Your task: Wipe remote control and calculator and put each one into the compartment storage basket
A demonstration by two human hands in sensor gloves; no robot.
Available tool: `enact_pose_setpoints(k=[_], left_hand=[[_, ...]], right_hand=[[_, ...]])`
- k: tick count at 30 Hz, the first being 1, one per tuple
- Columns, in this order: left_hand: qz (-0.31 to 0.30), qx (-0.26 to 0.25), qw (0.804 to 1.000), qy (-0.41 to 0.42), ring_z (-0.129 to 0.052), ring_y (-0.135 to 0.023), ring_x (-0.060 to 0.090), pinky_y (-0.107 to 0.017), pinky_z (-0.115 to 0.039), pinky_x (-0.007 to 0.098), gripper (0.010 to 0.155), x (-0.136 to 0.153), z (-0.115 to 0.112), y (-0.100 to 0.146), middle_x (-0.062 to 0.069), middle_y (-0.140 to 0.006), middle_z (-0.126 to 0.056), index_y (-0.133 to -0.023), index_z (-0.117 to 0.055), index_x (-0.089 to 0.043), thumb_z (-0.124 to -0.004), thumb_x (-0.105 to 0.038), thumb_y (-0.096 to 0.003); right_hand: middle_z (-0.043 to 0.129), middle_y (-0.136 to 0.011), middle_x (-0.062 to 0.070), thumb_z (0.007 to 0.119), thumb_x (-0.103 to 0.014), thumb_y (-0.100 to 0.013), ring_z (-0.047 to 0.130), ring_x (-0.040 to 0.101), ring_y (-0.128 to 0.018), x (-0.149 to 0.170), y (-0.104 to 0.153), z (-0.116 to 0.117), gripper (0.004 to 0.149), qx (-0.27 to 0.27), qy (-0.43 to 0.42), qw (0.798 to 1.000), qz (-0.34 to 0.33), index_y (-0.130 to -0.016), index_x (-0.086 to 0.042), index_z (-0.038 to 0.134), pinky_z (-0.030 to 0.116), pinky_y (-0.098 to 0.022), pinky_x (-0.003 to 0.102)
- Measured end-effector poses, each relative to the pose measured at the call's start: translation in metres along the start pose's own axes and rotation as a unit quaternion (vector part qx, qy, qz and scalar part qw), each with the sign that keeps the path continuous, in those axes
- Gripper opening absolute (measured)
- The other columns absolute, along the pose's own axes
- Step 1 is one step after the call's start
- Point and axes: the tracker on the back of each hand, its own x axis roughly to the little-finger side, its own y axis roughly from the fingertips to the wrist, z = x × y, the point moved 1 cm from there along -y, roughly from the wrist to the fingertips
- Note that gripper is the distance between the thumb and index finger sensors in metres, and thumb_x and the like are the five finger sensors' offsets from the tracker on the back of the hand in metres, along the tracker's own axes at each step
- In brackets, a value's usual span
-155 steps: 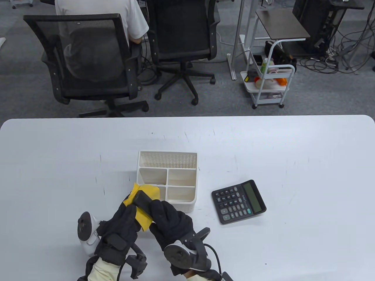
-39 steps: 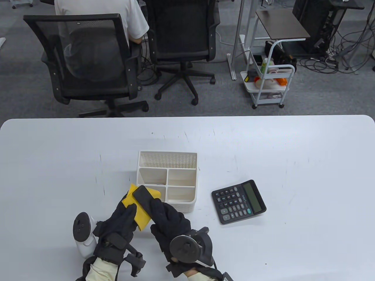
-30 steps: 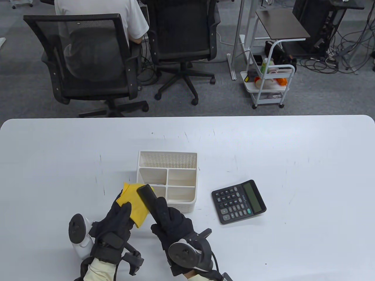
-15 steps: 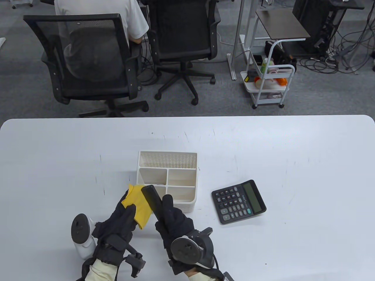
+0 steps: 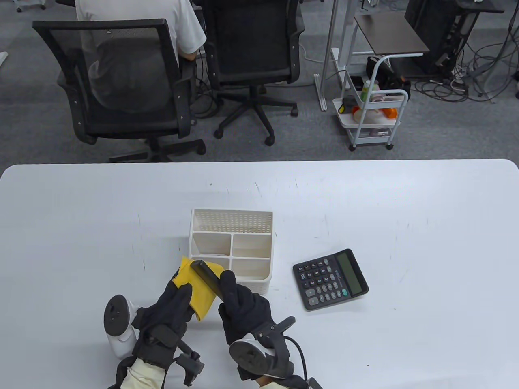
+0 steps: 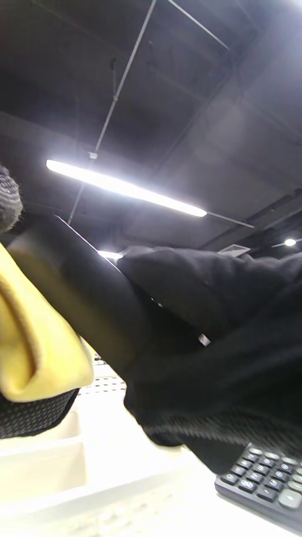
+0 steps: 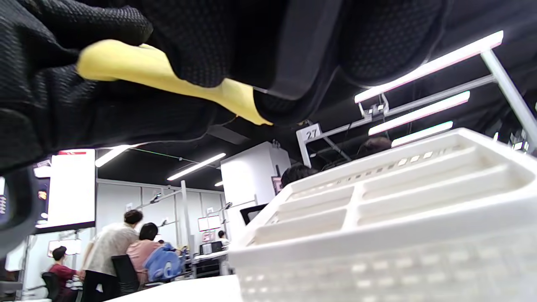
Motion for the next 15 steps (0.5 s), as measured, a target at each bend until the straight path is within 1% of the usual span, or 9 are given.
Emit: enact_pose_setpoints(k=[3, 7, 8, 9, 10, 12, 13, 14, 15], left_hand=[[0.004, -0.01, 1.0, 0.006, -0.079, -0.096, 0.042, -0.067, -0.078, 0.052, 0.059, 0.003, 0.005, 0.0, 0.021, -0.108, -0.065, -0.11, -0.042, -0.012, -0.061, -0.038, -0.0605], [0.044, 0.029, 0.999, 0.0, -0.086, -0.092, 0.037, -0.065, -0.081, 0.05, 0.058, 0.012, -0.002, -0.003, 0.014, -0.104, -0.076, -0.109, -0.049, -0.015, -0.067, -0.04, -0.059], [0.047, 0.036, 0.998, -0.004, -0.088, -0.091, 0.036, -0.064, -0.082, 0.05, 0.059, 0.013, -0.003, -0.003, 0.013, -0.103, -0.079, -0.108, -0.05, -0.015, -0.068, -0.041, -0.0586], [0.045, 0.036, 0.998, -0.009, -0.09, -0.09, 0.036, -0.064, -0.082, 0.05, 0.057, 0.014, -0.004, -0.004, 0.012, -0.101, -0.081, -0.108, -0.052, -0.016, -0.068, -0.041, -0.0586], [0.046, 0.024, 0.998, -0.018, -0.093, -0.087, 0.035, -0.062, -0.084, 0.05, 0.054, 0.013, -0.003, -0.004, 0.01, -0.098, -0.085, -0.106, -0.056, -0.018, -0.069, -0.04, -0.0582], [0.045, 0.017, 0.998, -0.05, -0.096, -0.084, 0.034, -0.06, -0.085, 0.049, 0.05, 0.01, -0.002, -0.004, 0.01, -0.095, -0.088, -0.104, -0.062, -0.021, -0.07, -0.04, -0.0577], [0.042, 0.019, 0.997, -0.064, -0.098, -0.082, 0.032, -0.058, -0.087, 0.048, 0.05, 0.009, -0.002, -0.004, 0.009, -0.093, -0.09, -0.103, -0.064, -0.022, -0.071, -0.04, -0.0574], [0.044, 0.022, 0.995, -0.085, -0.1, -0.08, 0.032, -0.057, -0.088, 0.048, 0.049, 0.007, -0.003, -0.005, 0.009, -0.092, -0.091, -0.103, -0.065, -0.023, -0.071, -0.04, -0.057], [0.051, 0.025, 0.993, -0.101, -0.101, -0.078, 0.032, -0.055, -0.088, 0.048, 0.049, 0.006, -0.003, -0.004, 0.009, -0.09, -0.093, -0.102, -0.067, -0.023, -0.072, -0.04, -0.0565]], right_hand=[[0.075, -0.087, 0.017, 0.079, -0.02, -0.051, 0.094, 0.023, -0.06, -0.001, 0.0, 0.003, 0.076, -0.016, -0.049, 0.999, -0.009, -0.11, -0.004, 0.034, 0.076, -0.052, 0.054], [0.077, -0.087, 0.015, 0.078, -0.022, -0.052, 0.095, 0.023, -0.06, -0.005, -0.002, -0.001, 0.073, -0.006, -0.063, 0.998, -0.012, -0.111, -0.01, 0.036, 0.076, -0.052, 0.054], [0.079, -0.086, 0.015, 0.077, -0.023, -0.053, 0.095, 0.024, -0.059, -0.006, -0.002, -0.002, 0.07, -0.002, -0.062, 0.998, -0.01, -0.11, -0.01, 0.039, 0.076, -0.052, 0.055], [0.08, -0.086, 0.015, 0.077, -0.026, -0.054, 0.095, 0.026, -0.06, -0.005, -0.002, -0.006, 0.067, 0.012, -0.041, 0.999, -0.002, -0.11, -0.011, 0.044, 0.074, -0.052, 0.056], [0.078, -0.088, 0.017, 0.077, -0.029, -0.054, 0.093, 0.027, -0.062, -0.005, -0.003, -0.008, 0.066, 0.018, -0.021, 1.0, -0.001, -0.11, -0.01, 0.048, 0.073, -0.053, 0.057], [0.071, -0.094, 0.018, 0.076, -0.033, -0.054, 0.087, 0.031, -0.07, -0.002, -0.004, -0.01, 0.063, 0.014, 0.012, 1.0, -0.004, -0.11, -0.012, 0.054, 0.069, -0.056, 0.059], [0.066, -0.099, 0.019, 0.077, -0.033, -0.054, 0.082, 0.035, -0.075, -0.002, -0.004, -0.01, 0.065, 0.016, 0.01, 1.0, -0.011, -0.111, -0.012, 0.052, 0.065, -0.057, 0.061], [0.059, -0.105, 0.02, 0.078, -0.033, -0.053, 0.074, 0.04, -0.083, -0.003, -0.004, -0.009, 0.071, 0.01, 0.0, 1.0, -0.022, -0.112, -0.012, 0.046, 0.06, -0.059, 0.064], [0.045, -0.113, 0.02, 0.079, -0.032, -0.053, 0.061, 0.047, -0.093, -0.005, -0.004, -0.007, 0.077, -0.002, -0.005, 0.999, -0.033, -0.114, -0.013, 0.036, 0.053, -0.061, 0.069]])
